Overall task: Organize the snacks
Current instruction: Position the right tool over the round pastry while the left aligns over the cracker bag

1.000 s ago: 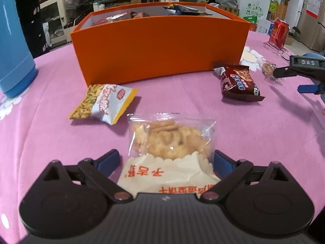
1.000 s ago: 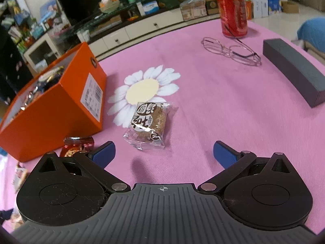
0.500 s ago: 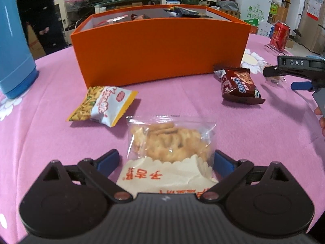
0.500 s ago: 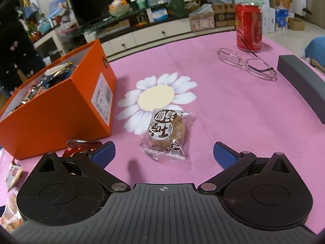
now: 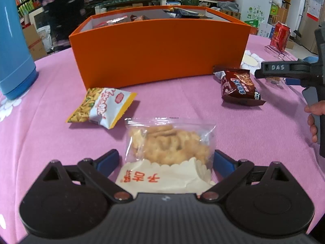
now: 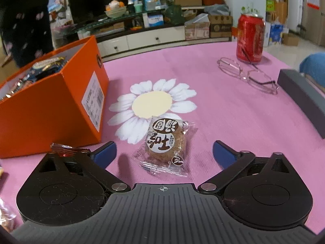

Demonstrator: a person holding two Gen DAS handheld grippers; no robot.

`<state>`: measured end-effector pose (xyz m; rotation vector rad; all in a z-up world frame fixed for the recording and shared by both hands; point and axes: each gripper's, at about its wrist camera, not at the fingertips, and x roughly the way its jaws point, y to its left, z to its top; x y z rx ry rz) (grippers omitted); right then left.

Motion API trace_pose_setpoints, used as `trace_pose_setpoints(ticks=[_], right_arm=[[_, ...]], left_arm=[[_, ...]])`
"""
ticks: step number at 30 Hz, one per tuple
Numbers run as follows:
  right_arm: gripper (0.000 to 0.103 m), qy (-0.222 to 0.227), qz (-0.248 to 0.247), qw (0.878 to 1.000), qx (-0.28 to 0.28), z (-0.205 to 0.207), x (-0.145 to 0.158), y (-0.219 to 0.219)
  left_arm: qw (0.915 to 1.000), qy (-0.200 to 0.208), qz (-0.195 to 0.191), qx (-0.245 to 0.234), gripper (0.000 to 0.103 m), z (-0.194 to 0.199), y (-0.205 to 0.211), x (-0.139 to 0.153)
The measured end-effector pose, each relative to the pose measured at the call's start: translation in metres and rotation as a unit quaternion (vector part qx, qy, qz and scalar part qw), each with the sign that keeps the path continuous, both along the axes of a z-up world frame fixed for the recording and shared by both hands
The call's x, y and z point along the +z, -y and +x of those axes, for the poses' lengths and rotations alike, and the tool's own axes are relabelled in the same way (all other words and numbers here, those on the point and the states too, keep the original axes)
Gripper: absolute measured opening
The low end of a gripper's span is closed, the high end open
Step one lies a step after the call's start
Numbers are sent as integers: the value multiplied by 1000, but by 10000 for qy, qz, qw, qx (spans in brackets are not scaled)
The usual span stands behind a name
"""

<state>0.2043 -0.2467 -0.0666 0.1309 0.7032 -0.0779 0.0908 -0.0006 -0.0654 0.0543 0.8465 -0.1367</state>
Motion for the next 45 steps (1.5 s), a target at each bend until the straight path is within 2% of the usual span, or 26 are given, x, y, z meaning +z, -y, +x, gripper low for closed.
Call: trace_pose_setpoints(ticks=[3, 4, 5, 6, 7, 14, 17, 20, 22, 24, 26, 28, 31, 40, 45], right_arm=[[62, -65, -456, 9989, 77, 2, 0, -8], [40, -39, -423, 9989, 186, 0, 2, -9], [30, -60, -449, 9986, 265, -2, 5, -10], [30, -109, -445, 9984, 335, -4, 7, -10], [29, -142, -437, 9981, 407, -6, 8, -11], [28, -342, -52, 9970, 699, -35, 16, -1], [29, -409, -217, 9952, 862, -49, 14, -4], [31, -417, -409, 9936, 967, -57, 13, -8], [34, -430, -406, 9934, 988, -58, 13, -7], [37, -444, -278, 9940, 961, -59, 15, -4], [49, -455, -126, 9945, 932, -60, 16, -1], [54, -438, 56, 9950, 895, -62, 17, 4], [54, -402, 172, 9952, 874, -65, 18, 9], [55, -446, -56, 9952, 869, -57, 14, 4], [55, -442, -20, 9956, 829, -58, 14, 6]], left_arm=[[10000, 6, 3, -3, 97, 0, 0, 0], [10000, 9, -3, -7, 94, 0, 0, 0], [10000, 29, -44, -33, 90, -1, 0, 1], [9999, 72, -69, -88, 78, -3, 1, 2], [9999, 112, -57, -118, 73, -4, 2, 4], [9999, 69, -109, -91, 71, -11, -2, 6], [9999, 50, -107, -79, 72, -12, -3, 6], [10000, 38, -33, -62, 77, -13, -1, 5], [10000, -21, -22, -8, 88, -12, -1, 3], [9999, -80, -13, 61, 93, -11, -1, 2], [9999, -99, -8, 43, 93, -11, -1, 3], [9999, -111, -8, 14, 93, -12, 0, 3], [9999, -112, -1, -29, 93, -13, 1, 3], [10000, -97, -4, -14, 95, -12, 1, 2], [10000, -87, -4, -12, 95, -12, 1, 2]])
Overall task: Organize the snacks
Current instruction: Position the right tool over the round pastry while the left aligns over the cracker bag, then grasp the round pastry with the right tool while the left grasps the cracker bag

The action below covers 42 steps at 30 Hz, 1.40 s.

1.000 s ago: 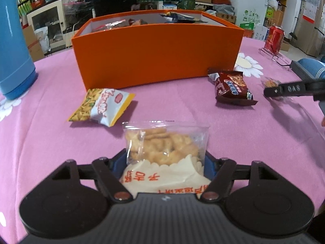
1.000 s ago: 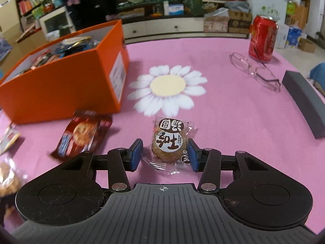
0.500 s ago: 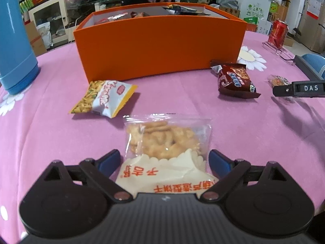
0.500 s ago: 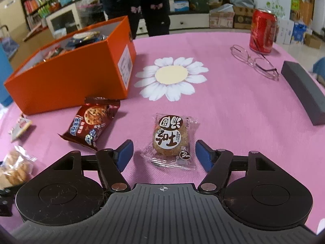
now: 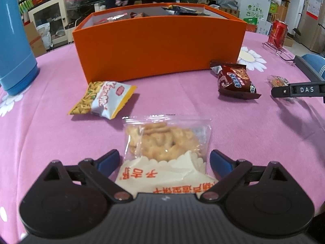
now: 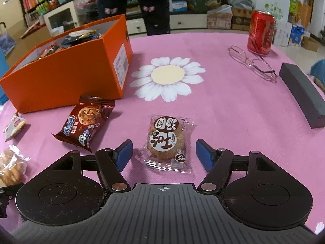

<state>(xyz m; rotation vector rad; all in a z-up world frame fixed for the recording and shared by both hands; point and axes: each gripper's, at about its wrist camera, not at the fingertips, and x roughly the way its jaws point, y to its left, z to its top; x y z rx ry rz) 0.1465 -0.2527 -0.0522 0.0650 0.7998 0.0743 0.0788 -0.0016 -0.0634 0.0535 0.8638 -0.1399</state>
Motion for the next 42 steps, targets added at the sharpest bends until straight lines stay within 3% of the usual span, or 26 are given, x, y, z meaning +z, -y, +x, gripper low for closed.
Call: trace_pose_setpoints(ticks=[33, 34, 36, 37, 42], right_arm=[[59, 33, -254, 9996, 76, 0, -2, -8], [58, 47, -296, 9995, 97, -1, -3, -9], [33, 137, -427, 9989, 161, -2, -3, -12], [29, 162, -365, 9990, 189, -3, -2, -11], [27, 184, 129, 9997, 86, -8, 6, 0]], left_arm=[[10000, 8, -1, 5, 97, 0, 0, -1], [10000, 11, -6, -12, 92, 0, 0, 0], [9998, 145, -45, -126, 70, -2, 0, 5], [9997, 162, -27, -175, 69, -2, 0, 7], [9998, 106, -172, -69, 67, -5, -5, 16]])
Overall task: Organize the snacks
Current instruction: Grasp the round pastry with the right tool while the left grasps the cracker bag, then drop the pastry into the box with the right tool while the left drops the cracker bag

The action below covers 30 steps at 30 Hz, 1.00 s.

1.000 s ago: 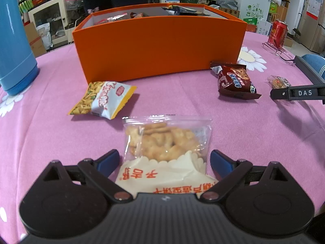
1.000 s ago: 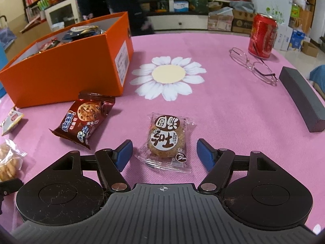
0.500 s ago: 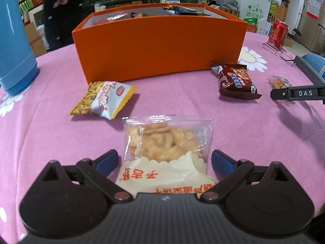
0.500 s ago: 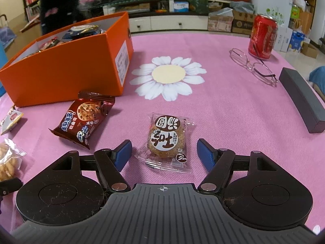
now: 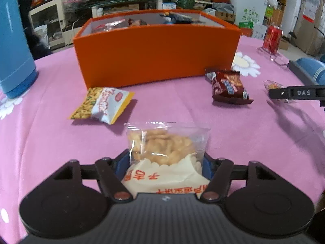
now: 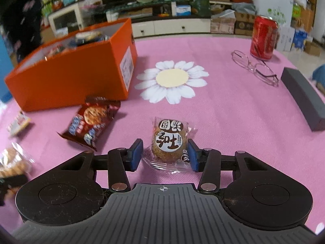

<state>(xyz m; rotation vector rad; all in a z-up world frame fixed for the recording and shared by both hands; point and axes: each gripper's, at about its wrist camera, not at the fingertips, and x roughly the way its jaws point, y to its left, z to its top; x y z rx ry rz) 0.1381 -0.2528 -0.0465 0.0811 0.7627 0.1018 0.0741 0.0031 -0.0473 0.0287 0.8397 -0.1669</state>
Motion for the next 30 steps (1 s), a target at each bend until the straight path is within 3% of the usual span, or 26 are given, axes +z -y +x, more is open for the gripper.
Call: trace_pose_setpoints(ticks=[8, 12, 16, 22, 27, 29, 30], right_arm=[[27, 706, 616, 9956, -97, -20, 46, 17], [28, 1243, 643, 9900, 157, -5, 84, -2], [28, 1625, 535, 9840, 491, 46, 111, -39], [27, 1485, 1019, 9811, 713, 113, 94, -81], [29, 1166, 994, 9854, 736, 143, 63, -99], [36, 1093, 1048, 9859, 717, 147, 57, -99], [36, 1095, 1069, 9857, 709, 146, 56, -97]], left_arm=[[9967, 607, -404, 358, 67, 2, -21, 57], [9937, 918, -423, 491, 67, 47, -27, 88], [9884, 1246, -632, 596, 67, 103, -29, 111], [9893, 1111, -658, 682, 67, 185, -22, 98], [9920, 901, -565, 677, 68, 210, -22, 74], [9918, 916, -540, 710, 74, 208, -26, 69], [9913, 950, -538, 732, 83, 205, -27, 71]])
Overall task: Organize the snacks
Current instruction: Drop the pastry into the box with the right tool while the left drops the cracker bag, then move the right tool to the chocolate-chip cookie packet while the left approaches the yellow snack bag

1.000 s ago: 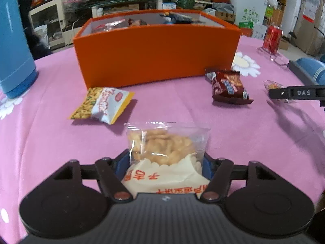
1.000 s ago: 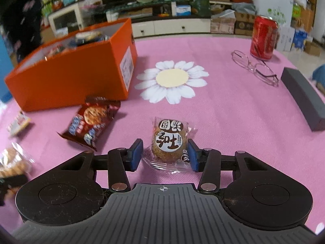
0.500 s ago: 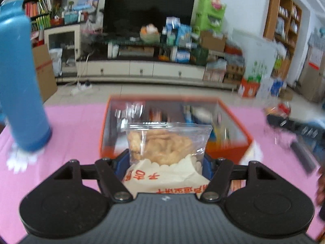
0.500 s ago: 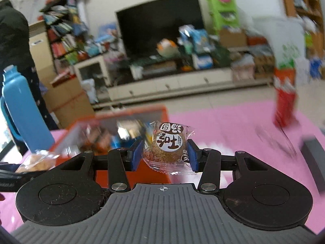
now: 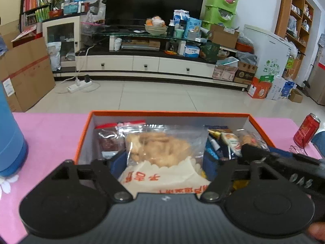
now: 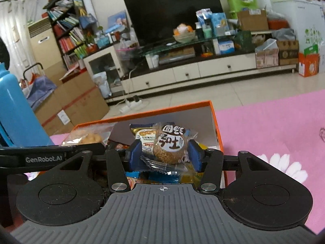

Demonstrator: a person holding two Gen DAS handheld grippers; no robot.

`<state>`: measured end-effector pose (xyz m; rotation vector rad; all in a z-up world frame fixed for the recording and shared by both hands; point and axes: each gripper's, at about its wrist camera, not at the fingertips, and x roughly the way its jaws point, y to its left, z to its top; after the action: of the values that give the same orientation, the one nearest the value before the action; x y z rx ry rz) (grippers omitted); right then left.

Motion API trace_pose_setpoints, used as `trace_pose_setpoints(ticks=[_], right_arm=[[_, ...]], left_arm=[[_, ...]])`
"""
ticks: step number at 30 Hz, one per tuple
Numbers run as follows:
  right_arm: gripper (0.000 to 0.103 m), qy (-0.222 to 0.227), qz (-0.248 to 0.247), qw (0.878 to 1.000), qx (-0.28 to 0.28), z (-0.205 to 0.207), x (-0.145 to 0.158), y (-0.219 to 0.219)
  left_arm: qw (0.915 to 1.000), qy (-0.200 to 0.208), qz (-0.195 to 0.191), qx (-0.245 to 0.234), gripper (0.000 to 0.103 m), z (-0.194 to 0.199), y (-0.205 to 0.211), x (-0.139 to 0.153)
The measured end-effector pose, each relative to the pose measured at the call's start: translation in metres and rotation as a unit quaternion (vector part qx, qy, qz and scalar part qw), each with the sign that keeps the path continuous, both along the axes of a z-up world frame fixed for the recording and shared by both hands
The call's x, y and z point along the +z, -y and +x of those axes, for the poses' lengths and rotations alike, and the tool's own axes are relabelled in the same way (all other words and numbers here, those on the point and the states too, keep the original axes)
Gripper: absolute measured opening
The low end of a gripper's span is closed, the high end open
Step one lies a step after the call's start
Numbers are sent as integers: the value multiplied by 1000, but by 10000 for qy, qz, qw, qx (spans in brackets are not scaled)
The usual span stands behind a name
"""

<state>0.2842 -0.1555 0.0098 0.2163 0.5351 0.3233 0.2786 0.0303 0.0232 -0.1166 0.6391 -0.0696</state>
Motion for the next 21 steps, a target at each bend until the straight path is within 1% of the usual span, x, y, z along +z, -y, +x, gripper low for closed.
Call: trace_pose_setpoints(ticks=[1, 3, 4, 5, 7, 8, 10, 11, 13, 14, 17, 19, 21], right_arm=[[39, 12, 40, 10000, -39, -1, 1, 2], [43, 126, 168, 9997, -100, -5, 7, 9], [50, 238, 232, 9994, -126, -10, 13, 12], [59, 343, 277, 9989, -146, -16, 19, 15], [69, 587, 339, 9975, -198, -31, 34, 22], [71, 668, 337, 9970, -213, -39, 40, 25], [75, 792, 287, 9962, -223, -57, 49, 32], [78, 800, 232, 9963, -216, -66, 50, 34], [80, 775, 7, 9969, -153, -85, 48, 38], [83, 738, -121, 9971, -160, -94, 45, 39], [88, 508, -347, 9980, -139, -123, 30, 46], [88, 288, -413, 9985, -191, -141, 15, 53], [88, -99, -302, 9992, -237, -151, 0, 62]], left_arm=[[10000, 89, -26, 29, 87, -5, -3, 3], [9994, 333, -104, 36, 90, -23, -9, 15], [9991, 414, -107, 44, 91, -31, -11, 19], [9986, 509, -95, 75, 92, -42, -14, 25], [9976, 674, -118, 143, 92, -68, -21, 34], [9971, 726, -162, 188, 93, -83, -27, 37], [9966, 728, -227, 327, 100, -108, -37, 37], [9961, 737, -271, 413, 100, -122, -43, 34], [9962, 633, -296, 527, 100, -146, -52, 26], [9963, 557, -296, 578, 100, -157, -56, 20], [9969, 200, -357, 676, 100, -176, -63, -5], [9967, -67, -333, 739, 100, -182, -64, -24], [9963, -289, -204, 787, 100, -181, -62, -38]])
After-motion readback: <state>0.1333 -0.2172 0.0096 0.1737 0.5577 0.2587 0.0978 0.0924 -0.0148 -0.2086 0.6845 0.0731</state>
